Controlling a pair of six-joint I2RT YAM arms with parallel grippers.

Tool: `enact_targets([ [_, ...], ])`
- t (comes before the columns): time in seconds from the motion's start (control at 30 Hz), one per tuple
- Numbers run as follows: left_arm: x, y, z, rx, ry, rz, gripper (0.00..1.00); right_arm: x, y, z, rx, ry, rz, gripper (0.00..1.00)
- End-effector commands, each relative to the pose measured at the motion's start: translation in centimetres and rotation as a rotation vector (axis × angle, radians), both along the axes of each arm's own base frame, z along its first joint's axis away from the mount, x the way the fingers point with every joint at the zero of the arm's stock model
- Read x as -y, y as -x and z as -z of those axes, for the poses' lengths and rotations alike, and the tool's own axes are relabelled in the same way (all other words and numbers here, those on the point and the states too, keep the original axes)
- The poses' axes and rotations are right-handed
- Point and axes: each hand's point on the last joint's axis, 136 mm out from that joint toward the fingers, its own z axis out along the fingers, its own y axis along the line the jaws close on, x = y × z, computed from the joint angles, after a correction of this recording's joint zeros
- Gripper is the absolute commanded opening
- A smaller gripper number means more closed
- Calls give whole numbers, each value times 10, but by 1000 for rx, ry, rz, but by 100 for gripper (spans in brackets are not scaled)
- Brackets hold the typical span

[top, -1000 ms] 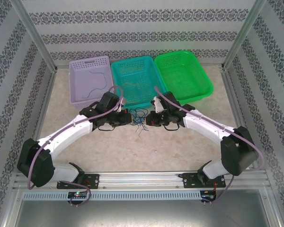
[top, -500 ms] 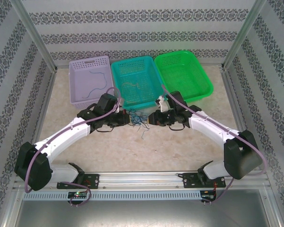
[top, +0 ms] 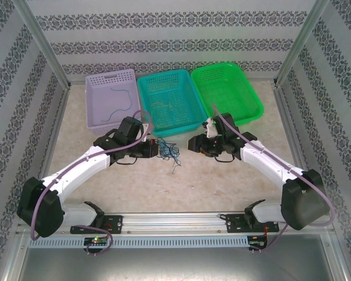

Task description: Untangle the cables

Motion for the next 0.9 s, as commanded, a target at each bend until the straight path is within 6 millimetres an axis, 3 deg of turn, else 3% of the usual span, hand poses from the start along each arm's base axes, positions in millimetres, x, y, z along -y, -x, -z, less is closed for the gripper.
enact_targets([
  [0.0,16,15,-23,142,64,181,0,-15,-14,-11,-11,-64,-1,51],
  [0.2,18,23,-25,209,31,250,0,-39,-22,-8,-95,-161,1,51],
  [0.33,16,18,-24,223,19,224,0,-51,-17,-2,-161,-184,6,41],
  [0.47,18,14,-22,227,18,211,0,-51,-13,5,-198,-215,53,28],
  [0.7,18,11,-22,230,9,190,0,-52,-15,10,-281,-272,137,26],
  [0.87,18,9,-22,232,16,172,0,-45,-16,10,-316,-303,222,17],
])
